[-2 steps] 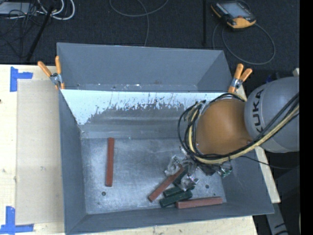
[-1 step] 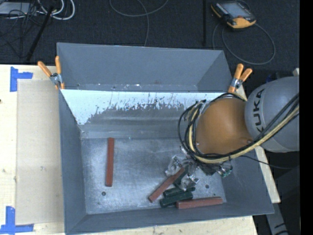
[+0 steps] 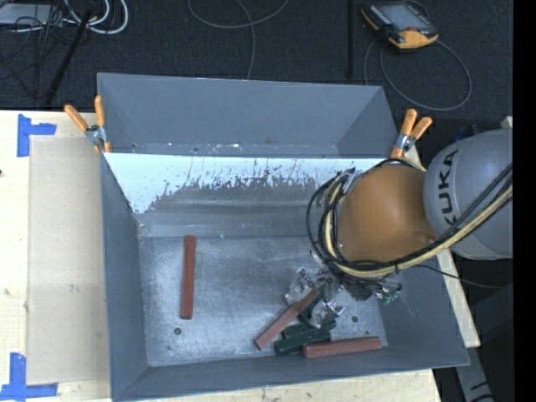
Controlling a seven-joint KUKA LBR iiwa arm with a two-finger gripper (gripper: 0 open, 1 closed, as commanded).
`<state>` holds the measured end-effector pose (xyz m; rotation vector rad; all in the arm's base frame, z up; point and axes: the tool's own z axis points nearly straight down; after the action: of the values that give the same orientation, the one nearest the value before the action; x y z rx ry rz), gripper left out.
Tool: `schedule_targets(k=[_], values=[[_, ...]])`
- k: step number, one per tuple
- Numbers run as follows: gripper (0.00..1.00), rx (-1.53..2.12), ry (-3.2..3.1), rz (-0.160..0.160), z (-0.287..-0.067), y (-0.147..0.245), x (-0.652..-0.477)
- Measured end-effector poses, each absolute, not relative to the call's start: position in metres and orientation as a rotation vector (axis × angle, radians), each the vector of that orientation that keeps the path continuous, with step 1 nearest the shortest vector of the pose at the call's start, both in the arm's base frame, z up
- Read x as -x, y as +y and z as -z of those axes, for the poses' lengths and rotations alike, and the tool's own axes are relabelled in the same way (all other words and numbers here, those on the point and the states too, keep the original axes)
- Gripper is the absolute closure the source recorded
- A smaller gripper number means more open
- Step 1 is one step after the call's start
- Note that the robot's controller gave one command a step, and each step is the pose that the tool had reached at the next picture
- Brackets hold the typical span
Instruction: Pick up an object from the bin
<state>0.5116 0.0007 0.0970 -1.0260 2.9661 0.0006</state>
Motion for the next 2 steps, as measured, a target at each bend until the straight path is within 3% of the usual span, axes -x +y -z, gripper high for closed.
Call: schedule_targets(k=[2], values=[[1.0, 1.028, 2.969, -0.002, -0.13, 0.001, -0.511]])
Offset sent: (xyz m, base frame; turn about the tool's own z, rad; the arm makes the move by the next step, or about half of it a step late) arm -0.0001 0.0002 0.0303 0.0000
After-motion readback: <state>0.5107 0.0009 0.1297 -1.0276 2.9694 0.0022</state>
